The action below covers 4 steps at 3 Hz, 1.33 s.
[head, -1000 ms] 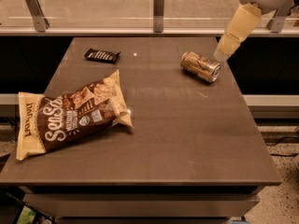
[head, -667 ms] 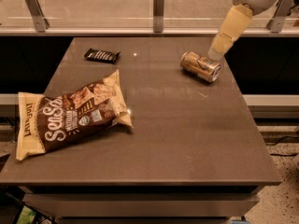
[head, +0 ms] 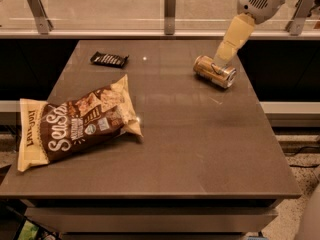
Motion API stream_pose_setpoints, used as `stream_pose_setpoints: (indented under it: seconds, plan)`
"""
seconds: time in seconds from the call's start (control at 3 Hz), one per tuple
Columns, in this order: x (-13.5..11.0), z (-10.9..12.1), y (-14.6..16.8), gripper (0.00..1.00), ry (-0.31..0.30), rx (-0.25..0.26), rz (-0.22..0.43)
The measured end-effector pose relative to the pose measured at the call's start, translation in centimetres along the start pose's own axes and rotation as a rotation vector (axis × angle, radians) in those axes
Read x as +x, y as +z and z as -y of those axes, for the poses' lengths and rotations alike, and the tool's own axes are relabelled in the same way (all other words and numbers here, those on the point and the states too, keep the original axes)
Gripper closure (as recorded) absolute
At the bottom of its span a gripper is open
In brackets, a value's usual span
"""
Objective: Place orange can upright
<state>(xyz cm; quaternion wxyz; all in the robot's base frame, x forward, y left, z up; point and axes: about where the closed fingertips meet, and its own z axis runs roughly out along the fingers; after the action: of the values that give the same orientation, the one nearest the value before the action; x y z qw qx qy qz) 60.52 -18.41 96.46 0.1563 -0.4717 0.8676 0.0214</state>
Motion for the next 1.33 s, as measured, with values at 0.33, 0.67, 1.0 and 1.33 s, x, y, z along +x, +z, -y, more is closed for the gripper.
stream_pose_setpoints:
  seconds: [0.33, 0.67, 1.0, 1.33]
  plan:
    - [-0.2, 0.4, 1.3, 0.00, 0.039, 0.007, -0.035]
    - [-0.6, 0.3, 2.1, 0.00, 0.082, 0.040, -0.095]
    - [-1.1, 0.4, 2.7, 0.00, 0.107, 0.063, -0.133]
    - [-1.6, 0.5, 3.2, 0.00, 0.123, 0.073, -0.154]
